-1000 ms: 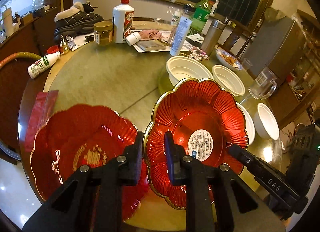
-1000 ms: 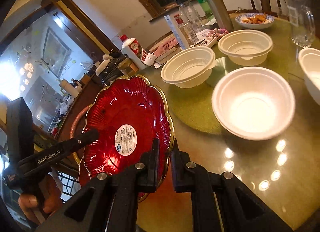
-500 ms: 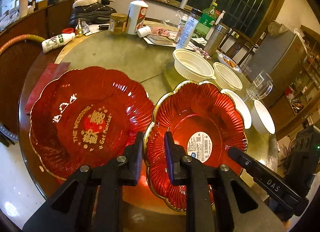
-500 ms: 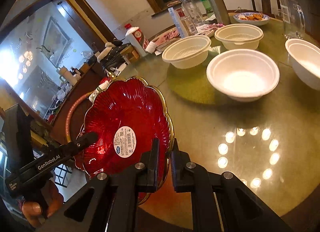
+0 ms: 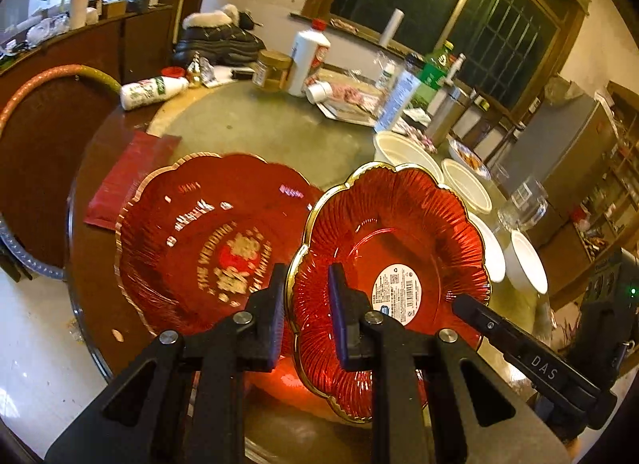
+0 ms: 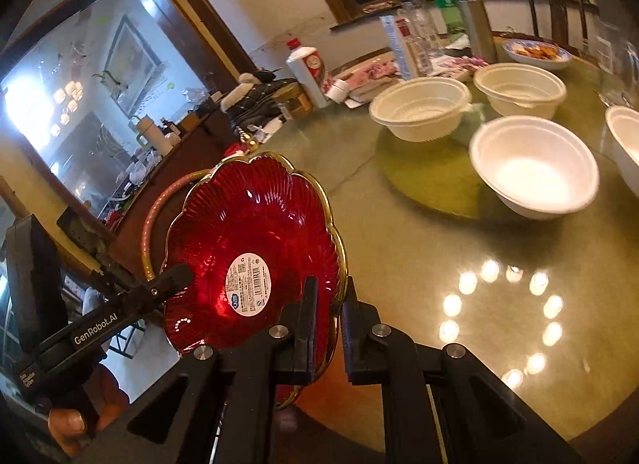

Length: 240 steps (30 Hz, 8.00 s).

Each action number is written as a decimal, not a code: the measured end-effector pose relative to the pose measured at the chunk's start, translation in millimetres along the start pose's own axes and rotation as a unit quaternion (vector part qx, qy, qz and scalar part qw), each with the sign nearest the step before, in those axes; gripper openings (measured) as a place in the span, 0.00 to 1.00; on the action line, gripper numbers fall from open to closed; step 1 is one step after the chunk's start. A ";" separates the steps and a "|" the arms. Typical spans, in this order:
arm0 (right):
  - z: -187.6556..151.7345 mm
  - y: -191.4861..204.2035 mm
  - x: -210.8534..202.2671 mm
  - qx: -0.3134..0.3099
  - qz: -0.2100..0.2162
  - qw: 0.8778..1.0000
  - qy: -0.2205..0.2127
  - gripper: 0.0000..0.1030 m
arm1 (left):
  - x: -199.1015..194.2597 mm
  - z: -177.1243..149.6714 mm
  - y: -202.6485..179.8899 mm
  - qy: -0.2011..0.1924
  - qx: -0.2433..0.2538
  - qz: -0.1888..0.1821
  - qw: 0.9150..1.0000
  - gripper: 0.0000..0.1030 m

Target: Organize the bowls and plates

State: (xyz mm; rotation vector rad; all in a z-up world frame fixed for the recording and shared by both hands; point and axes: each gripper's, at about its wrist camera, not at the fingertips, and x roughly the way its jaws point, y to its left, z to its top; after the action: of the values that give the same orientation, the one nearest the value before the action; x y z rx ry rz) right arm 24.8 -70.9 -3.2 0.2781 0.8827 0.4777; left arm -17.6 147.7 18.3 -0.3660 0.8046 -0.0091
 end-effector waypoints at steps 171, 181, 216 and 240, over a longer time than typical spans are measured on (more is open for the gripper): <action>33.0 -180.7 4.9 0.126 -0.078 0.983 -0.110 0.08 | 145.1 -24.2 -187.1 -0.012 0.133 0.009 0.991 0.13; 32.4 -179.8 5.1 0.119 -0.080 0.983 -0.112 0.08 | 145.2 -26.4 -186.5 -0.016 0.131 0.006 0.991 0.13; 25.2 -184.0 2.5 0.120 -0.073 0.982 -0.129 0.08 | 141.0 -33.8 -192.6 -0.026 0.149 0.006 0.988 0.13; 25.1 -184.0 -4.3 0.128 -0.064 0.979 -0.149 0.08 | 130.7 -39.5 -199.6 -0.072 0.171 0.010 0.983 0.14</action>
State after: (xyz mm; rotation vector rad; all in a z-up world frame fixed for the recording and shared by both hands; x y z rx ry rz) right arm 94.5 -232.3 -62.8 0.5107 0.6630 0.1942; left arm 71.6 -70.9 -33.9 -0.0318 0.6493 -0.1011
